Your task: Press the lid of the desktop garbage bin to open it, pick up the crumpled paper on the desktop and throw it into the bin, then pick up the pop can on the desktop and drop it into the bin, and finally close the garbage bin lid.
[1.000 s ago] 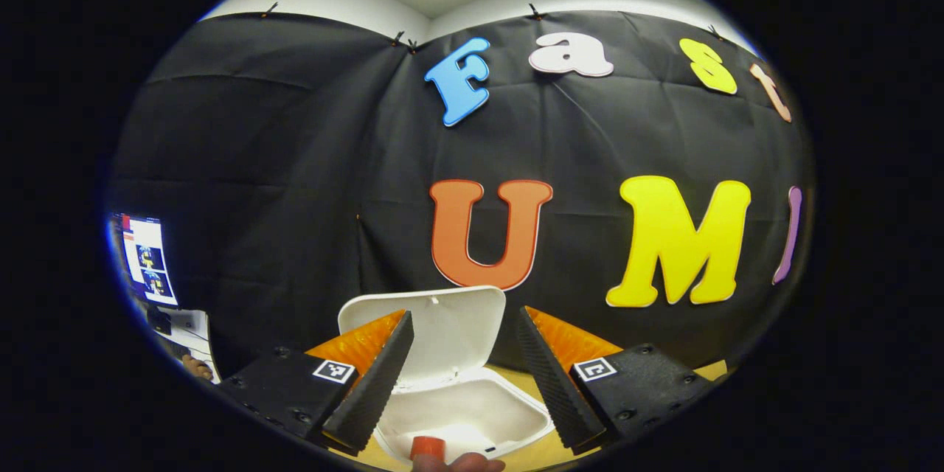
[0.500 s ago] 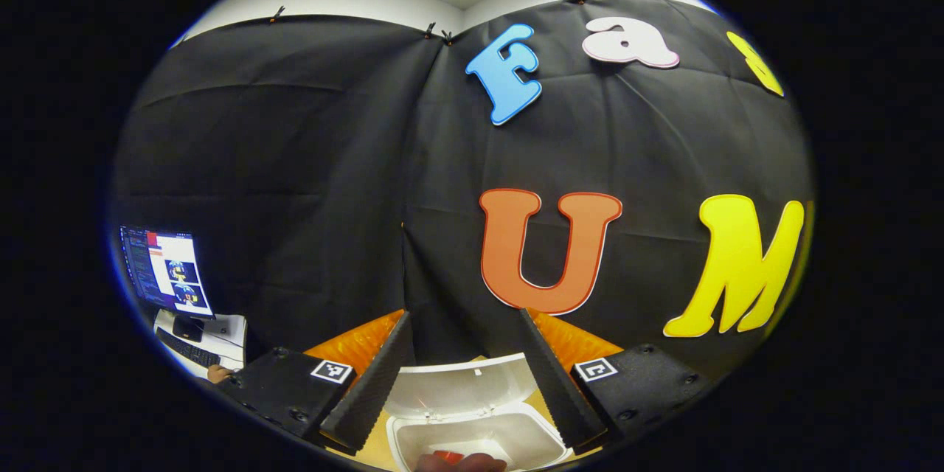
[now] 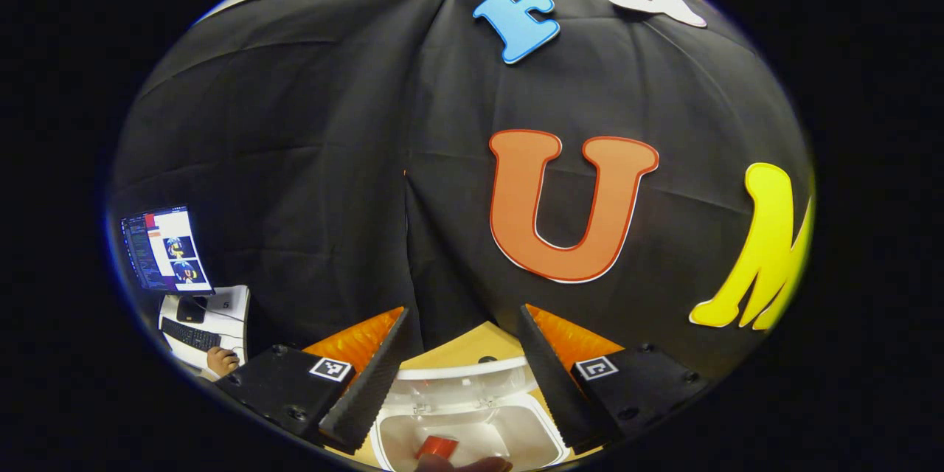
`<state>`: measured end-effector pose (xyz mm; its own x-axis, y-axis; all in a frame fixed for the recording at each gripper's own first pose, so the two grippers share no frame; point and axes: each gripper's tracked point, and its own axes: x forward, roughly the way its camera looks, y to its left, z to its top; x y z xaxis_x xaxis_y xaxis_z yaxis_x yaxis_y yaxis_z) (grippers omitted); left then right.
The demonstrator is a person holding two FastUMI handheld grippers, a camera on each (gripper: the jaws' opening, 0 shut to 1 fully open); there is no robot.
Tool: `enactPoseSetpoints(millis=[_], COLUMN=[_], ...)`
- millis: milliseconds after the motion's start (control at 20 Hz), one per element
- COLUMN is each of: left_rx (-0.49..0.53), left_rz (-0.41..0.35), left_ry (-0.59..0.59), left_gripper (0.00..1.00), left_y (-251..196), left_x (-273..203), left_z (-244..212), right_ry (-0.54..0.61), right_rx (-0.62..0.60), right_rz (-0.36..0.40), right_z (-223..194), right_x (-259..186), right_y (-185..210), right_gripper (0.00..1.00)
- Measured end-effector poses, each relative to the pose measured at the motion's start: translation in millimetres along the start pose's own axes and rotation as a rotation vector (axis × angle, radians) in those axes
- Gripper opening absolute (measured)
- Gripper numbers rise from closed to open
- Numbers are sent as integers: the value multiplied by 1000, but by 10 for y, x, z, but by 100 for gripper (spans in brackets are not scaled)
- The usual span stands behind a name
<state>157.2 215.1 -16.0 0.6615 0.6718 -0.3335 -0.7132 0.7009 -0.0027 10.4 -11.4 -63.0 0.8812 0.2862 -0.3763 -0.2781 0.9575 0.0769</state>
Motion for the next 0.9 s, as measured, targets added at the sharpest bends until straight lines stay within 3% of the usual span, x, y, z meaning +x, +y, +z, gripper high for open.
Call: enactPoseSetpoints(millis=[300,550,900], left_rx=[-8,-56,-50], left_rz=[-9,-23,-32], left_ry=[-6,12,118], left_gripper=[95,94,95], left_y=[-94,-229,-296], left_x=[-408,-836,-909], left_z=[-287,-799,-1614], right_ry=[16,42,73], right_rx=[19,17,17], right_rz=[8,10,3], right_z=[-190,-400,-538], right_x=[-41,-141,-223], right_y=[-14,-114,-242], right_gripper=[83,83,83])
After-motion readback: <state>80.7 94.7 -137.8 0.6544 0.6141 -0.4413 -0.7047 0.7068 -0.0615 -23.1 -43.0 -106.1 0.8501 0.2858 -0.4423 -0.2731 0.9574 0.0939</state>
